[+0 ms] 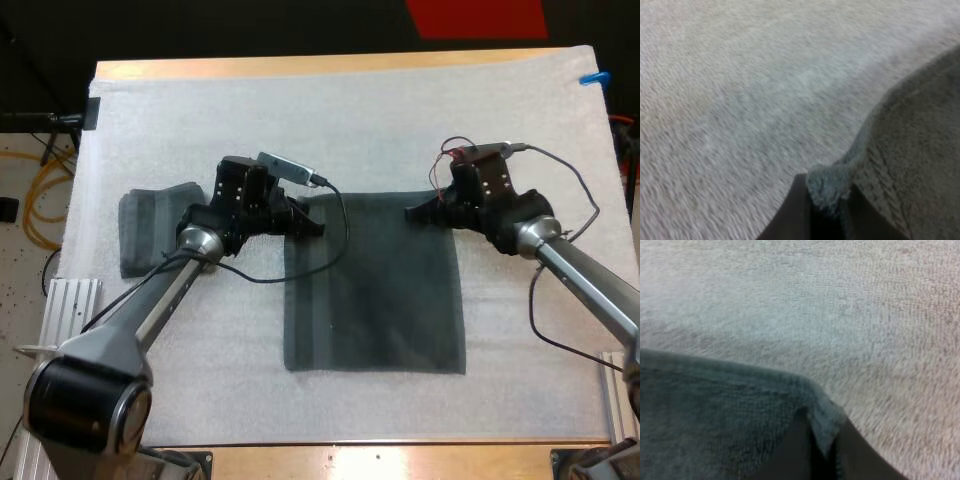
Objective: Pick towel from pile fold and stack
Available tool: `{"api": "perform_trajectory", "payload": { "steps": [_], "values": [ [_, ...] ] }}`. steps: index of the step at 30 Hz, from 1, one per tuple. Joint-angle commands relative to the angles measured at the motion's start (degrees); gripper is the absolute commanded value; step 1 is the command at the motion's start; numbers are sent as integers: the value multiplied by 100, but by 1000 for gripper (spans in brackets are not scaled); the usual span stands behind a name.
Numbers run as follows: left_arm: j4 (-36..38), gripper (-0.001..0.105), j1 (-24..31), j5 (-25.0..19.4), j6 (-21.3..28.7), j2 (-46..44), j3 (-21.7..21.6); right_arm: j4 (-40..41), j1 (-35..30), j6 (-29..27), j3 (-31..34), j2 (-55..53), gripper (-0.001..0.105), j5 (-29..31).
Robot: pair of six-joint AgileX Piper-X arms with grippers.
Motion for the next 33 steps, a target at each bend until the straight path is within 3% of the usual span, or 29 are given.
{"api": "perform_trajectory", "payload": {
  "steps": [1,5,7,10,12,15,19,25,33],
  "values": [
    [-260,0,43,69,21,29,-2,-228,-25,-68,-21,52,0,56],
    [-475,1,120,87,265,80,-2,-490,-25,-78,-21,204,0,55],
    [-514,6,119,109,364,80,-37,-570,-25,-83,-21,229,5,55],
    [-513,24,119,108,444,80,-99,-593,-25,-83,-42,228,28,55],
    [-497,41,119,108,442,69,-158,-552,-25,-69,-92,228,56,71],
    [-302,59,119,108,442,1,-319,-312,-25,-69,-284,199,79,98],
    [147,60,119,108,468,-305,-586,203,-25,-76,-581,1,80,202],
    [763,60,119,108,511,-1254,-619,787,4,-91,-674,-829,78,158],
    [2567,60,119,108,527,-2580,-619,2535,4,-16,-658,-2294,78,31]
  ]
}}
